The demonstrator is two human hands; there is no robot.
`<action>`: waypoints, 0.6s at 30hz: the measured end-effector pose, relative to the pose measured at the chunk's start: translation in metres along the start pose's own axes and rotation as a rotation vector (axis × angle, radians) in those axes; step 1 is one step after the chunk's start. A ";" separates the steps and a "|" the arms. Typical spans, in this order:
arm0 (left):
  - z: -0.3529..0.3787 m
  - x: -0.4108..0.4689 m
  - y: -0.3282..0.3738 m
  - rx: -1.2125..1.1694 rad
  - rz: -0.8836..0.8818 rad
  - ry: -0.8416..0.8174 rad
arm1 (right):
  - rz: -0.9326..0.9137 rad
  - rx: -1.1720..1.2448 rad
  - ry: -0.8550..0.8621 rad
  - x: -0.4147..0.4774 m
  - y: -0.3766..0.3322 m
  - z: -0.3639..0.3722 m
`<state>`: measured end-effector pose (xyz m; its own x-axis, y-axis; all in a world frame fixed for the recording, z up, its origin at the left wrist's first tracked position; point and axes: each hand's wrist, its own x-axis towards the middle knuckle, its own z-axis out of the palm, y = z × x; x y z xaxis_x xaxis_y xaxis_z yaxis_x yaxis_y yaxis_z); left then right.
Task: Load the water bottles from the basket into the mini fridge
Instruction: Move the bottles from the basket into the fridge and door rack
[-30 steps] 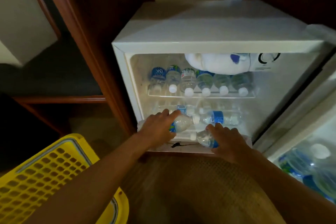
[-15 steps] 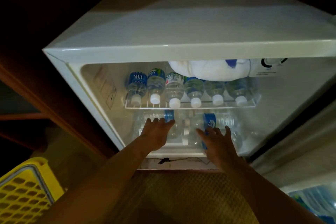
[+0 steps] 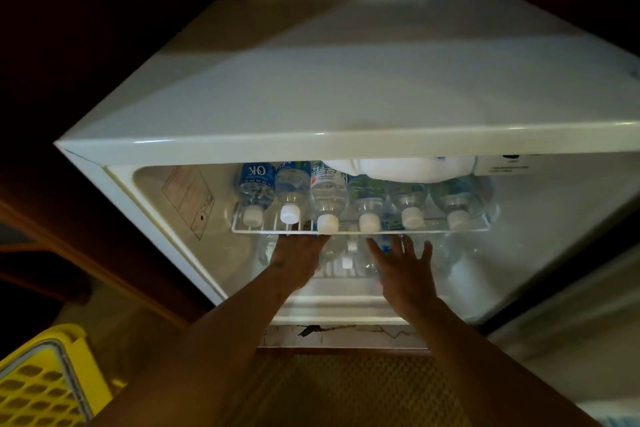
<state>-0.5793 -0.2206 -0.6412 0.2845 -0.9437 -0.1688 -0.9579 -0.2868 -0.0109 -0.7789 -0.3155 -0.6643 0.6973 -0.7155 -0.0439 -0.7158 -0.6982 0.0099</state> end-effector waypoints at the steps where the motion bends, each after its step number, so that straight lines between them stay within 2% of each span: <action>1: -0.001 -0.001 0.001 -0.002 0.007 0.014 | -0.006 0.007 -0.004 -0.001 0.000 0.001; 10: 0.002 -0.011 -0.009 0.131 0.122 0.086 | -0.043 0.024 0.033 -0.022 0.001 0.015; 18: 0.005 -0.018 -0.011 0.157 0.082 0.102 | -0.030 -0.063 -0.032 -0.018 0.013 0.014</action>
<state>-0.5739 -0.1995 -0.6427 0.2005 -0.9769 -0.0745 -0.9699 -0.1872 -0.1559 -0.8013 -0.3119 -0.6777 0.7164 -0.6934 -0.0774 -0.6897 -0.7206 0.0711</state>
